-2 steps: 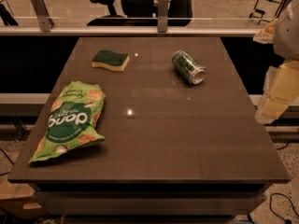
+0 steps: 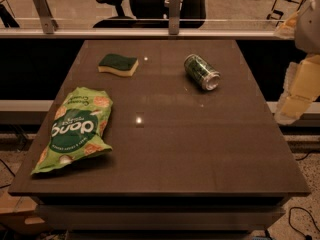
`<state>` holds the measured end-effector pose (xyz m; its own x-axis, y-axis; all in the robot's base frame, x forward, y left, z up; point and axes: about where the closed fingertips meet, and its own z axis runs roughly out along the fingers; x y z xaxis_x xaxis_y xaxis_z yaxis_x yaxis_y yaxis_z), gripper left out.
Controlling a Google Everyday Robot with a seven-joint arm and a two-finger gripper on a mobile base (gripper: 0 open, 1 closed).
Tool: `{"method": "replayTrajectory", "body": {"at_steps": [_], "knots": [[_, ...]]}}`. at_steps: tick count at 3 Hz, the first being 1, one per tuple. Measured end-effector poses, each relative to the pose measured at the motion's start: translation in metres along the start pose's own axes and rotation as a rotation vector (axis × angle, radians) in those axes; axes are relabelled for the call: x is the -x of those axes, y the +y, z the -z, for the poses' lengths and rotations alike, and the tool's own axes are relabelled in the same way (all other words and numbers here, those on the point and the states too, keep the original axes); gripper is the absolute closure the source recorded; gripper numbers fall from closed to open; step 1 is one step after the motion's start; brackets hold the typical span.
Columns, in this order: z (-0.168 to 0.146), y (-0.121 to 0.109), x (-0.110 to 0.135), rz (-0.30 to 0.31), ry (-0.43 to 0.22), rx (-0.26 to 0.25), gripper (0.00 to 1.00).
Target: Place green can upright
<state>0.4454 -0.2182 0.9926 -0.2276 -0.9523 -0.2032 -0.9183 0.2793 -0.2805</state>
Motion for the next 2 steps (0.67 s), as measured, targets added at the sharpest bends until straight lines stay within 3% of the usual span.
{"method": "replayTrajectory", "body": {"at_steps": [1, 2], "knots": [[0.002, -0.02, -0.005, -0.089, -0.005, 0.02, 0.0], [0.005, -0.047, -0.015, -0.251, -0.026, 0.038, 0.0]]}}
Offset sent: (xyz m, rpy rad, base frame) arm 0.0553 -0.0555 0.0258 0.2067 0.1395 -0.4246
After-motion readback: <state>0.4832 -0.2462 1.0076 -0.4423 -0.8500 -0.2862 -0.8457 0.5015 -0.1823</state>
